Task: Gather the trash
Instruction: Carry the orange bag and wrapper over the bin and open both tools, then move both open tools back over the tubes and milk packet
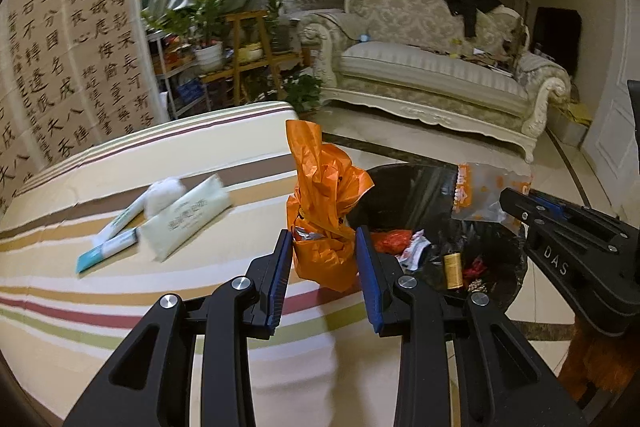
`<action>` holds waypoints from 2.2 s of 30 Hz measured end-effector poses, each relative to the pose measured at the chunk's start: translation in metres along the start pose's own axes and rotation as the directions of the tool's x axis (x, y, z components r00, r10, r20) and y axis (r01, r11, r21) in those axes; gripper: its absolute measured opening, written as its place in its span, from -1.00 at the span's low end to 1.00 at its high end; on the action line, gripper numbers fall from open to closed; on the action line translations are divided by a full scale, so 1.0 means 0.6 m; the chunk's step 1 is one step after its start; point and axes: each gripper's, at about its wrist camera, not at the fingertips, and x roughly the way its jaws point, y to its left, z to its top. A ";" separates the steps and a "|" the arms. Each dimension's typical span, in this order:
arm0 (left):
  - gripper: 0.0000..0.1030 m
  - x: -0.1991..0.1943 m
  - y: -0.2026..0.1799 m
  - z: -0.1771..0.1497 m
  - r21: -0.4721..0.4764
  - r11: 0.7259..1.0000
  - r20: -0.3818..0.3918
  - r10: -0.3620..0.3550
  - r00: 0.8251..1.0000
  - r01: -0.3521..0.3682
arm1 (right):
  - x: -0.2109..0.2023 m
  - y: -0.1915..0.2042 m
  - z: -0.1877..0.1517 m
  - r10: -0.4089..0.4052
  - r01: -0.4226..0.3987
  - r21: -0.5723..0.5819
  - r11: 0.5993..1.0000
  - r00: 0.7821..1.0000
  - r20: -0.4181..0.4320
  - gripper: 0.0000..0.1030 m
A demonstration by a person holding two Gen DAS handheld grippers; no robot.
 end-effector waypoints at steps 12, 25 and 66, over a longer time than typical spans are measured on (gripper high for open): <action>-0.36 0.058 -0.056 0.033 0.068 0.998 -0.020 -0.010 1.000 0.011 | 0.046 -0.050 0.017 -0.043 0.044 0.057 0.997 0.999 -0.015 -0.77; 0.16 0.072 -0.060 0.030 0.074 0.997 -0.033 -0.008 0.999 0.010 | 0.065 -0.068 0.013 -0.070 0.073 0.088 0.993 0.997 -0.035 -0.42; 0.37 0.023 0.364 -0.033 -0.206 0.889 -0.158 0.382 0.910 -0.409 | 0.039 0.168 0.014 0.144 -0.153 -0.122 0.981 0.987 -0.078 -0.17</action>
